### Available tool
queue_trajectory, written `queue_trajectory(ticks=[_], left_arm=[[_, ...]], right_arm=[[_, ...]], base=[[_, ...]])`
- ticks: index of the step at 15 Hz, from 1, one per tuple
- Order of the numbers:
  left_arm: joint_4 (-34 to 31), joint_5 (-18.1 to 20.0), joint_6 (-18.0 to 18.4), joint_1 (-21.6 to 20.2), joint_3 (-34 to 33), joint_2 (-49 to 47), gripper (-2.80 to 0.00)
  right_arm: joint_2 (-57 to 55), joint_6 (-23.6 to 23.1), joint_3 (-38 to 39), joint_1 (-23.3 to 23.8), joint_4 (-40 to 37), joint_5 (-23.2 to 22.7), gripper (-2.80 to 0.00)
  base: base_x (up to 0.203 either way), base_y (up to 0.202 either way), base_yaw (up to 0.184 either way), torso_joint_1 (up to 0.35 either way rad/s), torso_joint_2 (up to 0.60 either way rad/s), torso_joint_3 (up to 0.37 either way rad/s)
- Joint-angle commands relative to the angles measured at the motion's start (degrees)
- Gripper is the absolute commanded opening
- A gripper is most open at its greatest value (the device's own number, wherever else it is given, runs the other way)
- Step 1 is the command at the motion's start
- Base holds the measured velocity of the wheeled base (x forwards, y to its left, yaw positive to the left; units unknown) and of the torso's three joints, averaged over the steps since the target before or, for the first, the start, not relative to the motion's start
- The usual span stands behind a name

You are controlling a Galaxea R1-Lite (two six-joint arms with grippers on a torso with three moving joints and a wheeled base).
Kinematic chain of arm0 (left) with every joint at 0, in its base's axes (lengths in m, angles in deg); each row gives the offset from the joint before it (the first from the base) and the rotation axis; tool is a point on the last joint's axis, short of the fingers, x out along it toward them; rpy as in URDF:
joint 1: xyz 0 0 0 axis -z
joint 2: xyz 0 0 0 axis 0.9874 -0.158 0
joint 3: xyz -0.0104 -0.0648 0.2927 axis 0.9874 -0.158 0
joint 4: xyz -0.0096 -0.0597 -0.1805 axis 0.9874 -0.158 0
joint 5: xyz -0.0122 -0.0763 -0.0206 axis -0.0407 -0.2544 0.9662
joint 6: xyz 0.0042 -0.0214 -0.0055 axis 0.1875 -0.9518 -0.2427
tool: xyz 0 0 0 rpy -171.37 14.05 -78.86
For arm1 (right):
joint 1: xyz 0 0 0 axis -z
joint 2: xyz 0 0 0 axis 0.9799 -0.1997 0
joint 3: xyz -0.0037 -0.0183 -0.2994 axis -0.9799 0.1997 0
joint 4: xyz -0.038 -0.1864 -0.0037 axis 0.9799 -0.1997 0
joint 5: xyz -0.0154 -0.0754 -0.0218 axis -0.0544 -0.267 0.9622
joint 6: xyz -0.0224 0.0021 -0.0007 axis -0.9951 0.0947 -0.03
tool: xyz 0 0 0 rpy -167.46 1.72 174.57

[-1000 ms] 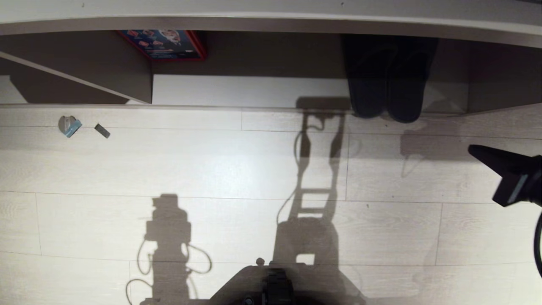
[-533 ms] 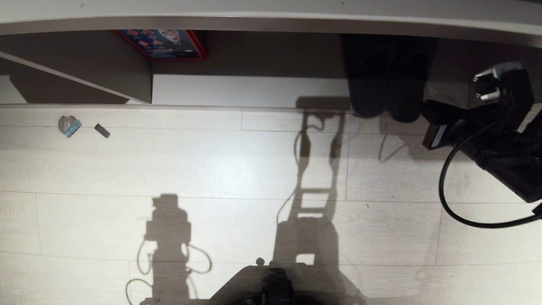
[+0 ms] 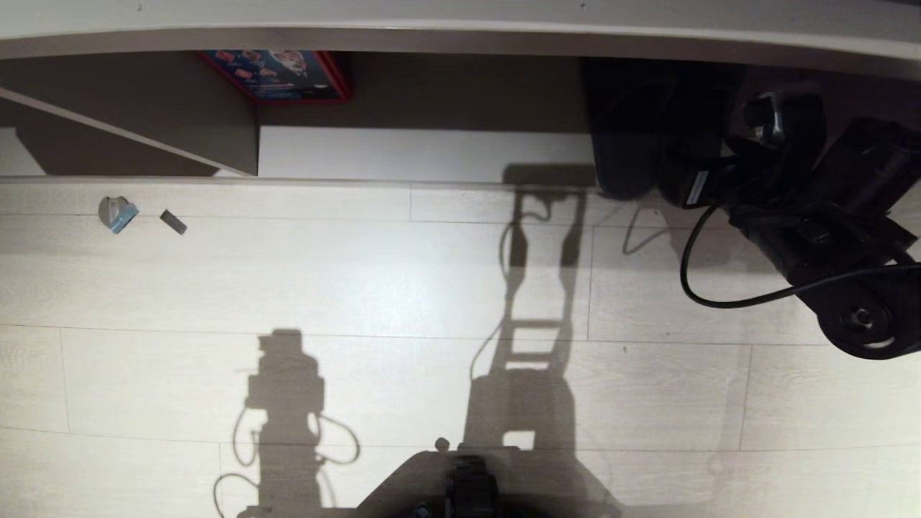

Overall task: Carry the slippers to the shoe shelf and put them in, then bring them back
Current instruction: Pick up the slippers in the shoe cabinet

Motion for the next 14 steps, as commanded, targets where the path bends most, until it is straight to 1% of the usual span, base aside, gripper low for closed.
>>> queue_trajectory(ticks=[1, 3, 5, 9, 14], left_arm=[[0.01, -0.02, -0.01, 0.00, 0.00, -0.05, -2.80], [0.01, -0.02, -0.01, 0.00, 0.00, -0.05, -2.80], [0.01, -0.02, -0.01, 0.00, 0.00, -0.05, -2.80], [0.01, -0.02, -0.01, 0.00, 0.00, -0.05, -2.80], [0.01, -0.02, -0.01, 0.00, 0.00, -0.05, -2.80]], right_arm=[[-6.57, 0.19, -4.87, -0.07, 5.74, 1.07, 0.00], [-9.61, 0.56, -8.17, -0.09, 7.76, 2.35, 0.00], [-12.07, 1.68, -11.80, -0.10, 10.09, 2.37, 0.00], [-16.43, 3.76, -18.77, -0.39, 10.84, 2.19, 0.00], [-20.52, 4.08, -26.90, -0.53, 10.27, 1.67, 0.00]], base=[[0.000, 0.000, 0.000, 0.000, 0.00, 0.000], [0.000, 0.000, 0.000, 0.000, 0.00, 0.000], [0.000, 0.000, 0.000, 0.000, 0.00, 0.000], [0.000, 0.000, 0.000, 0.000, 0.00, 0.000], [0.000, 0.000, 0.000, 0.000, 0.00, 0.000]])
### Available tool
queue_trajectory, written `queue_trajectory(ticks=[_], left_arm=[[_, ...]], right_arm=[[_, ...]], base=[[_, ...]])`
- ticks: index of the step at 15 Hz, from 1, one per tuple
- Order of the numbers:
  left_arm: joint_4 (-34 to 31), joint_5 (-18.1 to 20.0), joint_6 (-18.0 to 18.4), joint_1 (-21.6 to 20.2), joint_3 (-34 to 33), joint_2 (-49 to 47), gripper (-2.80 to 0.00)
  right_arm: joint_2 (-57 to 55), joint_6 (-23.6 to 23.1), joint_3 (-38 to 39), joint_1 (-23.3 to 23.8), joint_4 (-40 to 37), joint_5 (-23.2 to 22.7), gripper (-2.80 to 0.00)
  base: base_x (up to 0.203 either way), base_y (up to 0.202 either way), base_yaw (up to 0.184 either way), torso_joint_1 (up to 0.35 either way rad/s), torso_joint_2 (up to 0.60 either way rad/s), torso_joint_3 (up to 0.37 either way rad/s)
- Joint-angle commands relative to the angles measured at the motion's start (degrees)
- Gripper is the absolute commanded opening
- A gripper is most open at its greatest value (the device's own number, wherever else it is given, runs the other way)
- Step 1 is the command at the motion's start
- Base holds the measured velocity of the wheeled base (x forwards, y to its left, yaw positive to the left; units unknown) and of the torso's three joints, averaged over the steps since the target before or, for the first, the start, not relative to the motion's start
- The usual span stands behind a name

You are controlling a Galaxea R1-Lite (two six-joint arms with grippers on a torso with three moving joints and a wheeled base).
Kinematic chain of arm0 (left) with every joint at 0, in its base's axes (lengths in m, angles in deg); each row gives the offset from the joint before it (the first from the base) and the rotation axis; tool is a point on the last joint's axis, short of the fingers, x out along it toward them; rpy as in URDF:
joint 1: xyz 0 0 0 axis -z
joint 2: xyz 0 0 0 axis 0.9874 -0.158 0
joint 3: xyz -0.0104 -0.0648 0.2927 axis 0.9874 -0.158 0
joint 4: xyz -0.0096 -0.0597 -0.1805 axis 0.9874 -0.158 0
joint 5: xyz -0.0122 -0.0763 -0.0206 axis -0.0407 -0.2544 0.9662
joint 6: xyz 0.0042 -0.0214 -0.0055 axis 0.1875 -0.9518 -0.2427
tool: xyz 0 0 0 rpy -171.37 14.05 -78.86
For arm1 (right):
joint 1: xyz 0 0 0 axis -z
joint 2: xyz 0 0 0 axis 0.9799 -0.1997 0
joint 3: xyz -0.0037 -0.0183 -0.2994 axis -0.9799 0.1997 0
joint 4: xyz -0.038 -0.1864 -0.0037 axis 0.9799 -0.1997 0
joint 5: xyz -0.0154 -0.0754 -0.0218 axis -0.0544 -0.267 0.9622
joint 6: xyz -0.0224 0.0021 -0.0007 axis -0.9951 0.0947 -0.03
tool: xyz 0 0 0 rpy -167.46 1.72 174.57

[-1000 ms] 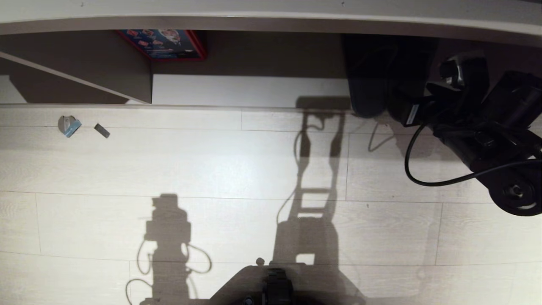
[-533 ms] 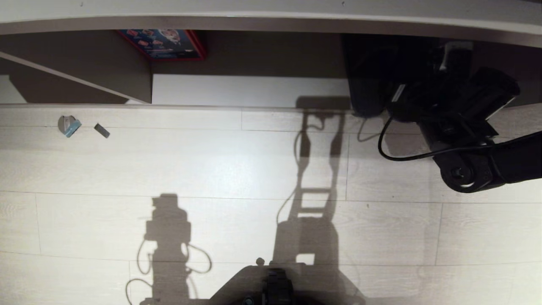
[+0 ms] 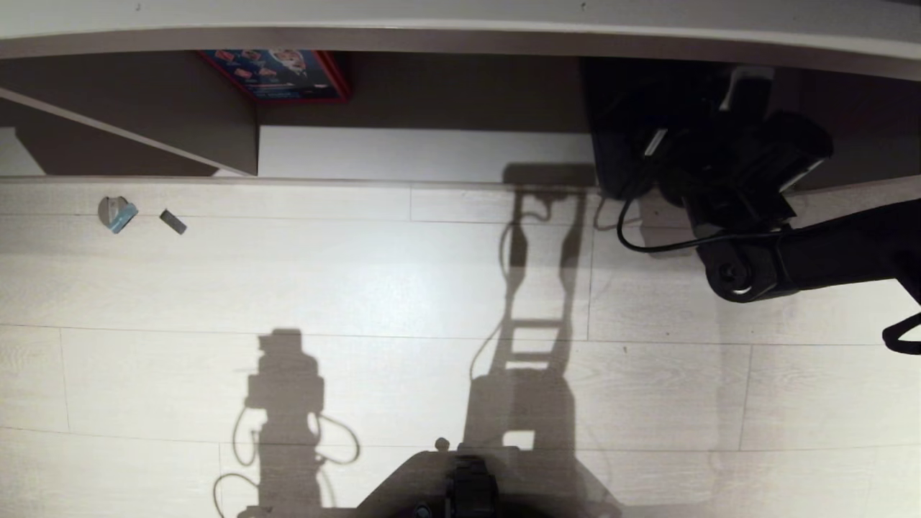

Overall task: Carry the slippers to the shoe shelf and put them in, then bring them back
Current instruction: Pick up the slippers in the shoe cabinet

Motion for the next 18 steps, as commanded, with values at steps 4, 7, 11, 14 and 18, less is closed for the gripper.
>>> queue_trajectory(ticks=[4, 7, 11, 14, 18], left_arm=[[0.02, -0.01, -0.04, 0.00, 0.00, -0.05, -2.80], [0.01, -0.01, -0.04, 0.00, 0.00, -0.05, -2.80], [0.02, -0.01, -0.04, 0.00, 0.00, -0.05, -2.80], [-0.06, -0.01, -0.04, 0.00, 0.00, -0.05, -2.80], [-0.04, -0.07, -0.04, 0.00, 0.00, -0.05, -2.80]], right_arm=[[-5.06, -0.01, -8.06, 0.03, 0.05, -0.30, 0.00], [-7.14, -0.04, -12.50, 0.04, -0.01, -1.10, 0.00], [-9.48, 0.03, -17.21, 0.04, 0.04, -1.66, -2.80], [-9.67, 0.15, -17.81, 0.11, 0.05, -3.12, -2.80], [-8.52, 0.66, -17.46, 0.13, 0.09, -3.64, -2.80]], base=[[0.000, 0.000, 0.000, 0.000, 0.00, 0.000], [0.000, 0.000, 0.000, 0.000, 0.00, 0.000], [0.000, 0.000, 0.000, 0.000, 0.00, 0.000], [0.000, 0.000, 0.000, 0.000, 0.00, 0.000], [0.000, 0.000, 0.000, 0.000, 0.00, 0.000]])
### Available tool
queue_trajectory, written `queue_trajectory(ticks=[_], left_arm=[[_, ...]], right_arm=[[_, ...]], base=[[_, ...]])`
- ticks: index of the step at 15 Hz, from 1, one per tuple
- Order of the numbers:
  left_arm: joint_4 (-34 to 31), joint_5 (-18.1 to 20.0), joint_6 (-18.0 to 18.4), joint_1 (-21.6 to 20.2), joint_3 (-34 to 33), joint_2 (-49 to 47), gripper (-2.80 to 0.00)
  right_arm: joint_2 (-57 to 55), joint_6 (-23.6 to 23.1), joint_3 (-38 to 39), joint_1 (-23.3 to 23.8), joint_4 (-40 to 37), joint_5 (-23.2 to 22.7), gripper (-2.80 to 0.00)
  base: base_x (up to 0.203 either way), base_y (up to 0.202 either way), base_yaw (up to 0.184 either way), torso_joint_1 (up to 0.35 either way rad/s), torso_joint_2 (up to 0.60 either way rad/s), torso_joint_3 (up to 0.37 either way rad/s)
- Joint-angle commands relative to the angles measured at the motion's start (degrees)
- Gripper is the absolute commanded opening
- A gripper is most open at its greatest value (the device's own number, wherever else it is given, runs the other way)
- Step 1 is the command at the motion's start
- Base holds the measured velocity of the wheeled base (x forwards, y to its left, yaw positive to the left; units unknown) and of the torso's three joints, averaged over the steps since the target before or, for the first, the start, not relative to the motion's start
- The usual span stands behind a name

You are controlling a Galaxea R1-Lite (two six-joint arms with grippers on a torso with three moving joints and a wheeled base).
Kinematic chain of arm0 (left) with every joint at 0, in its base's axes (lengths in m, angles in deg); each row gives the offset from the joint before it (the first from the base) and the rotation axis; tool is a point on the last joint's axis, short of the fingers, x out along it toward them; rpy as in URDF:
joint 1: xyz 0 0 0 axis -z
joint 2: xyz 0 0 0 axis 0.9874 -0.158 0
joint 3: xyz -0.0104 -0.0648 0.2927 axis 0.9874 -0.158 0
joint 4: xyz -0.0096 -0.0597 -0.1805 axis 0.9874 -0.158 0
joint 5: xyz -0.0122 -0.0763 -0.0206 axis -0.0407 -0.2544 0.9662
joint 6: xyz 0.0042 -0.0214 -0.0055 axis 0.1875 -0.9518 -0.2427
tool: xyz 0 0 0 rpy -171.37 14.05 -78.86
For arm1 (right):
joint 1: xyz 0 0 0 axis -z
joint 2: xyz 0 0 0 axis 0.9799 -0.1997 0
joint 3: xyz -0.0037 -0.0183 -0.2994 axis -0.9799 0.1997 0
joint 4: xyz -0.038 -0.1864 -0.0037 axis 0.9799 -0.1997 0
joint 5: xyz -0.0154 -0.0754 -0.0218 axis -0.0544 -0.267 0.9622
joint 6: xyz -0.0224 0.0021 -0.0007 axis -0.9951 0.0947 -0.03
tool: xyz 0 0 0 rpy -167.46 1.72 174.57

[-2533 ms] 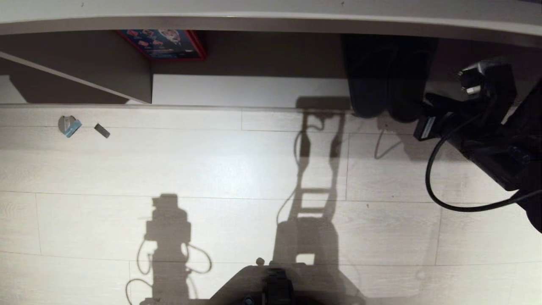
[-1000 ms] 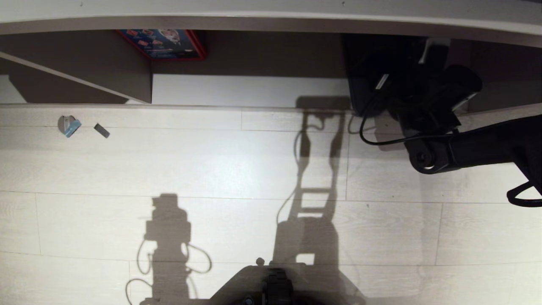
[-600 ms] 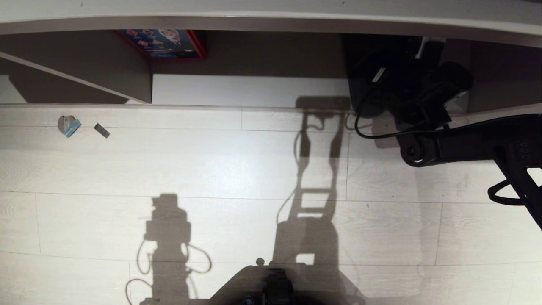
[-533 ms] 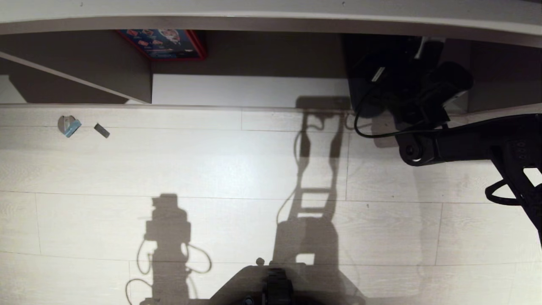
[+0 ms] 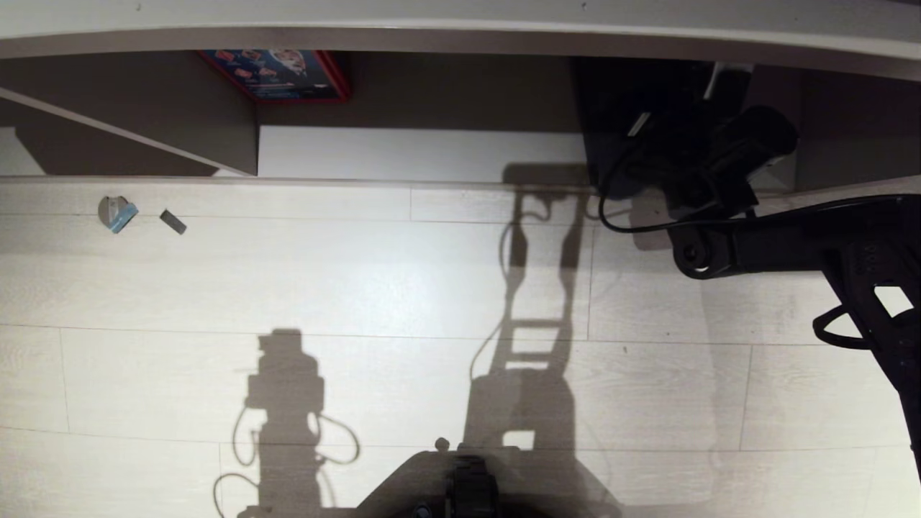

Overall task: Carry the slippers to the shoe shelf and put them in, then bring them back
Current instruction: Pick up the slippers in the shoe cabinet, then place the slippers on the floor

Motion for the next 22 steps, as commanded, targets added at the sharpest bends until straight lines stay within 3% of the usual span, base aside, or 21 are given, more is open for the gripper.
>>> queue_trajectory(ticks=[1, 3, 6, 15, 20, 22], left_arm=[[0.00, 0.00, -0.01, 0.00, 0.00, -0.05, -2.80], [0.03, 0.01, -0.01, 0.00, 0.00, -0.05, -2.80], [0.00, -0.01, -0.01, 0.00, 0.00, -0.05, -2.80], [-0.02, 0.01, -0.01, 0.00, 0.00, -0.05, -2.80], [0.07, 0.01, -0.01, 0.00, 0.00, -0.05, -2.80], [0.02, 0.01, -0.01, 0.00, 0.00, -0.05, -2.80]], right_arm=[[1.71, -0.10, 1.06, -0.06, 0.38, 0.11, -2.80], [4.80, -0.10, 4.94, -0.06, 0.12, -0.01, -2.80], [11.25, -0.10, 16.64, -0.18, 0.21, -0.75, -2.80], [31.75, -0.27, 66.33, -3.85, 14.14, -1.72, -2.80], [47.95, -0.41, 79.52, -4.52, 13.41, -0.93, -2.80], [55.45, -0.39, 83.33, -4.53, 10.93, 2.15, -2.80]], base=[[0.000, 0.000, 0.000, 0.000, 0.00, 0.000], [0.000, 0.000, 0.000, 0.000, 0.00, 0.000], [0.000, 0.000, 0.000, 0.000, 0.00, 0.000], [0.000, 0.000, 0.000, 0.000, 0.00, 0.000], [0.000, 0.000, 0.000, 0.000, 0.00, 0.000], [0.000, 0.000, 0.000, 0.000, 0.00, 0.000]])
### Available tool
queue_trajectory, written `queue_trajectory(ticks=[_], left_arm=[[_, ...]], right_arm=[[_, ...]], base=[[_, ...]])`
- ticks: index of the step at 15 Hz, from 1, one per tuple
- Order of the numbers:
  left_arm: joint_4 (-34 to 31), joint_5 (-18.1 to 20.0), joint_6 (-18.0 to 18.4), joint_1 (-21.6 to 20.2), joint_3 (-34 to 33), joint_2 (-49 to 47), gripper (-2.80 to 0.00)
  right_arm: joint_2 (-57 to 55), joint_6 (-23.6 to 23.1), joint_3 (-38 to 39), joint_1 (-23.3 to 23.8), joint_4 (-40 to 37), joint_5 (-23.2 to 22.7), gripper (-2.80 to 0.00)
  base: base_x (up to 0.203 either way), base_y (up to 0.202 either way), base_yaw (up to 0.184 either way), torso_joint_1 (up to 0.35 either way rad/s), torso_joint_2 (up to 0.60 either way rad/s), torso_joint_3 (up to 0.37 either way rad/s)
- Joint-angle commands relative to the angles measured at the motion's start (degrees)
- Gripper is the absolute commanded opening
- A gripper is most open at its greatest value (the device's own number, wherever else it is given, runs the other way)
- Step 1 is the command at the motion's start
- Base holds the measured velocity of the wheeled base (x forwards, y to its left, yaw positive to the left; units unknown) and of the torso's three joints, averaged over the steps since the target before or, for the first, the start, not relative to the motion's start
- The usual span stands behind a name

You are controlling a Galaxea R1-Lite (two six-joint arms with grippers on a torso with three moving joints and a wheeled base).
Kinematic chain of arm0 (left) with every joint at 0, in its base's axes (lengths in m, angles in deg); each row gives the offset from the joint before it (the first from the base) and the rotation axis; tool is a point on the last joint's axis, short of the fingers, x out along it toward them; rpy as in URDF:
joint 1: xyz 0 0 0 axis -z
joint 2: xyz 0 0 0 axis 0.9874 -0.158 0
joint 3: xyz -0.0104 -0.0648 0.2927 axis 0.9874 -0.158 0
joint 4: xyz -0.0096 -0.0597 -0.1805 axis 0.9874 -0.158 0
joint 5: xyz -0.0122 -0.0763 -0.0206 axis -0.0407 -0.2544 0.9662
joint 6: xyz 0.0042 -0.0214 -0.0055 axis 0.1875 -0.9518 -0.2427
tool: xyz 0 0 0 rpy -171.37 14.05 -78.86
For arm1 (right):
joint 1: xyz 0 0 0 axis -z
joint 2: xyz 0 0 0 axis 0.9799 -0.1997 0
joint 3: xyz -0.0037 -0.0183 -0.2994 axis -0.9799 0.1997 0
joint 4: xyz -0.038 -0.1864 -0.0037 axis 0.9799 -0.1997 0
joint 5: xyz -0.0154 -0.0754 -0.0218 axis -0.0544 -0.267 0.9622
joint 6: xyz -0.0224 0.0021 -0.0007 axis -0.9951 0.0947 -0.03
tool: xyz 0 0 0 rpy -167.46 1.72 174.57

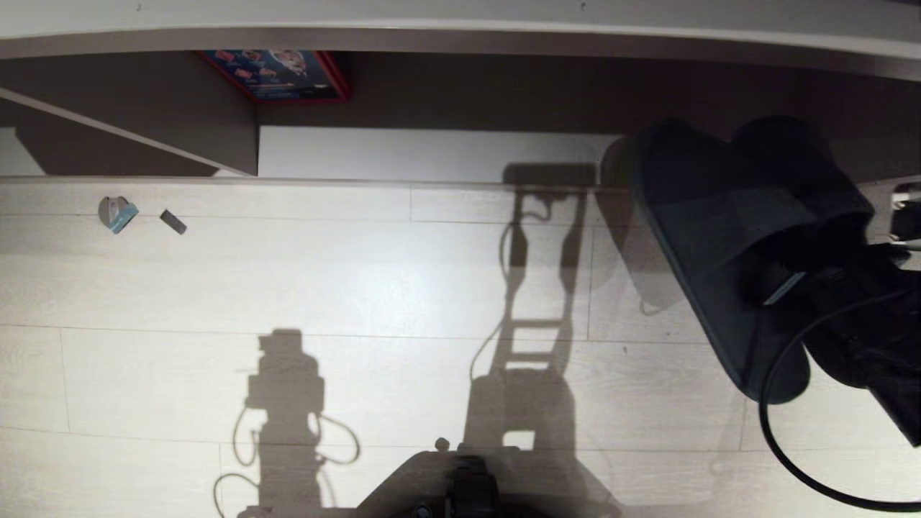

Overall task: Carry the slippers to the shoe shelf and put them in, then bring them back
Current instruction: Place the slippers on the floor

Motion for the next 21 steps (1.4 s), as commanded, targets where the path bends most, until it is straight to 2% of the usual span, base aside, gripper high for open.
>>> queue_trajectory(ticks=[1, 4, 7, 10, 12, 15, 19, 21], left_arm=[[-0.02, 0.01, -0.01, 0.00, 0.00, -0.05, -2.80], [0.02, 0.01, 0.20, 0.00, 0.00, -0.05, -2.80], [-0.02, 0.01, 0.07, 0.00, 0.00, -0.05, -2.80], [-0.02, -0.05, 0.07, 0.00, 0.00, -0.05, -2.80], [0.06, 0.01, 0.07, 0.00, 0.00, -0.05, -2.80], [0.06, 0.01, -0.01, 0.00, 0.00, -0.05, -2.80], [-0.02, 0.01, -0.01, 0.00, 0.00, -0.05, -2.80], [0.05, 0.01, -0.01, 0.00, 0.00, -0.05, -2.80]], right_arm=[[12.27, -0.09, 3.69, -0.05, -1.43, 2.27, -2.80], [26.48, -0.10, 6.35, 1.41, -9.68, 4.93, -2.80], [41.87, -0.06, 9.72, 5.91, -20.65, 5.47, -2.80], [57.17, 0.53, 13.66, 11.20, -34.82, 4.89, -2.80], [62.78, 1.44, 15.29, 14.77, -41.99, 2.47, -2.80], [69.75, 1.80, 16.61, 15.53, -52.49, -3.41, -2.80], [82.25, 1.31, 17.09, 15.37, -76.71, -7.38, -2.80], [82.82, 0.70, 19.92, 15.33, -79.60, -8.16, -2.80]], base=[[0.000, 0.000, 0.000, 0.000, 0.00, 0.000], [0.000, 0.000, 0.000, 0.000, 0.00, 0.000], [0.000, 0.000, 0.000, 0.000, 0.00, 0.000], [0.000, 0.000, 0.000, 0.000, 0.00, 0.000], [0.000, 0.000, 0.000, 0.000, 0.00, 0.000], [0.000, 0.000, 0.000, 0.000, 0.00, 0.000], [0.000, 0.000, 0.000, 0.000, 0.00, 0.000], [0.000, 0.000, 0.000, 0.000, 0.00, 0.000]])
